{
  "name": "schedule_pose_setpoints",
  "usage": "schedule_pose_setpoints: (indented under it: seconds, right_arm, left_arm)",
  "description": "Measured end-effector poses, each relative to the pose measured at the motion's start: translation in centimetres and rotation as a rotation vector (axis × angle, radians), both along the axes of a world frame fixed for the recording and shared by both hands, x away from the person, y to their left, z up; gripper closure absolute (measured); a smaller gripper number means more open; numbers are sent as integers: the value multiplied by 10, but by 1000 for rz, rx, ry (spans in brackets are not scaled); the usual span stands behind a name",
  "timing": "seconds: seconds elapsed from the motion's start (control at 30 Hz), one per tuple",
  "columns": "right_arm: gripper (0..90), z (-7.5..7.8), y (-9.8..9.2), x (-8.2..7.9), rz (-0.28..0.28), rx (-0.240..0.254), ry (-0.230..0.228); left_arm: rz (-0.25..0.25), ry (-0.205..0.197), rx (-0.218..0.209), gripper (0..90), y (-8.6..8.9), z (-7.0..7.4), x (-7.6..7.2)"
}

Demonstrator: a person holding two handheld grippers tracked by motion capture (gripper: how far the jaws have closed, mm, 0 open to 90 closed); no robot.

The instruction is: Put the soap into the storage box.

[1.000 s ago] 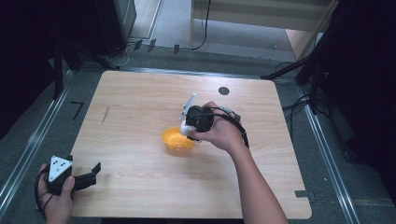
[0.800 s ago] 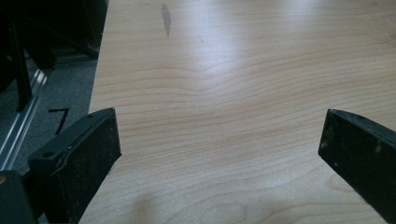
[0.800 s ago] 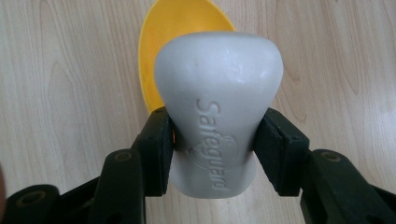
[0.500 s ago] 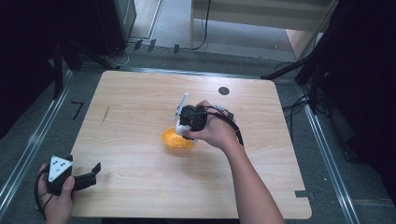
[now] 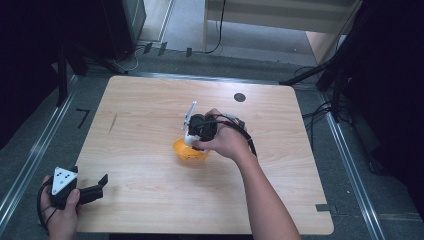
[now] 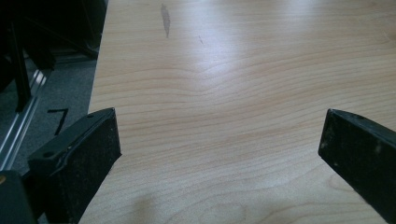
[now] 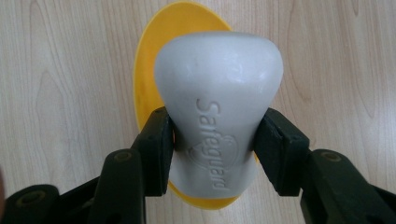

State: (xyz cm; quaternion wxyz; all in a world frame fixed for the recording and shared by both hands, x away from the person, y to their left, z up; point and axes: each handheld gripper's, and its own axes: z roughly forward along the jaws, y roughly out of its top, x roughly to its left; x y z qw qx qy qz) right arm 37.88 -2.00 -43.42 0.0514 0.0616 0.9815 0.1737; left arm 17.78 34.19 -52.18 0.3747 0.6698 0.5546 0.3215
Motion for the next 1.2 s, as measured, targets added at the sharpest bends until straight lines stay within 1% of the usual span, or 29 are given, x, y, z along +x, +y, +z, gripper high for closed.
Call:
schedule_pose_setpoints:
  seconds: [0.07, 0.27, 0.37, 0.4, 0.47, 0.5, 0.6, 0.67, 0.7, 0.77, 0.87, 0.9, 0.93, 0.97, 1.0, 1.03, 1.1, 1.13, 1.17, 1.2]
  right_arm:
    - [507, -3, 2, 1, 7, -8, 9]
    - [506, -11, 6, 3, 20, -22, 11]
    - [506, -12, 7, 3, 8, -25, 18]
    - [505, -13, 8, 4, 8, -21, 10]
    - [504, -14, 7, 5, -7, -9, 23]
    - [501, -17, 6, 7, -17, 2, 44]
    - [488, -21, 4, 8, -23, 12, 52]
    - [436, -22, 2, 9, -31, 32, 62]
    - [385, -21, -1, 8, -43, 50, 55]
    - [373, -20, -3, 9, -45, 59, 47]
    - [351, -15, -8, 8, -71, 80, 51]
    - [341, -13, -13, 8, -78, 116, 37]
    - [332, -12, -15, 7, -89, 122, 47]
    - [332, -12, -15, 7, -89, 122, 47]
    - [315, -12, -18, 8, -91, 133, 37]
    - [309, -12, -20, 8, -102, 133, 30]
    - [299, -13, -26, 7, -108, 135, 41]
    - [289, -13, -28, 6, -117, 135, 38]
    - [278, -13, -35, 5, -126, 143, 44]
    - [278, -13, -35, 5, -126, 143, 44]
  left_arm:
    - [0, 0, 0, 0, 0, 0, 0]
    - [0, 0, 0, 0, 0, 0, 0]
    - [1, -1, -2, 0, 0, 0, 0]
    - [2, -2, -1, 0, 0, 0, 0]
    - [2, -2, -1, 0, 0, 0, 0]
    - [2, -2, -1, 0, 0, 0, 0]
    - [2, -2, -1, 0, 0, 0, 0]
    - [2, -2, -1, 0, 0, 0, 0]
    - [1, -1, -1, 0, 0, 0, 0]
    - [1, 0, -1, 0, 0, 0, 0]
    - [1, 0, 0, 0, 0, 0, 0]
    - [1, 0, 1, 0, 0, 0, 0]
    - [1, -1, 1, 0, 0, 0, 0]
    - [1, -1, 2, 0, 0, 0, 0]
    - [1, -1, 2, 0, 0, 0, 0]
    - [1, -1, 3, 0, 0, 0, 0]
    - [2, 0, 4, 0, 0, 0, 0]
    - [1, 1, 4, 0, 0, 0, 0]
    - [1, 0, 5, 0, 0, 0, 0]
    - [1, 0, 5, 0, 0, 0, 0]
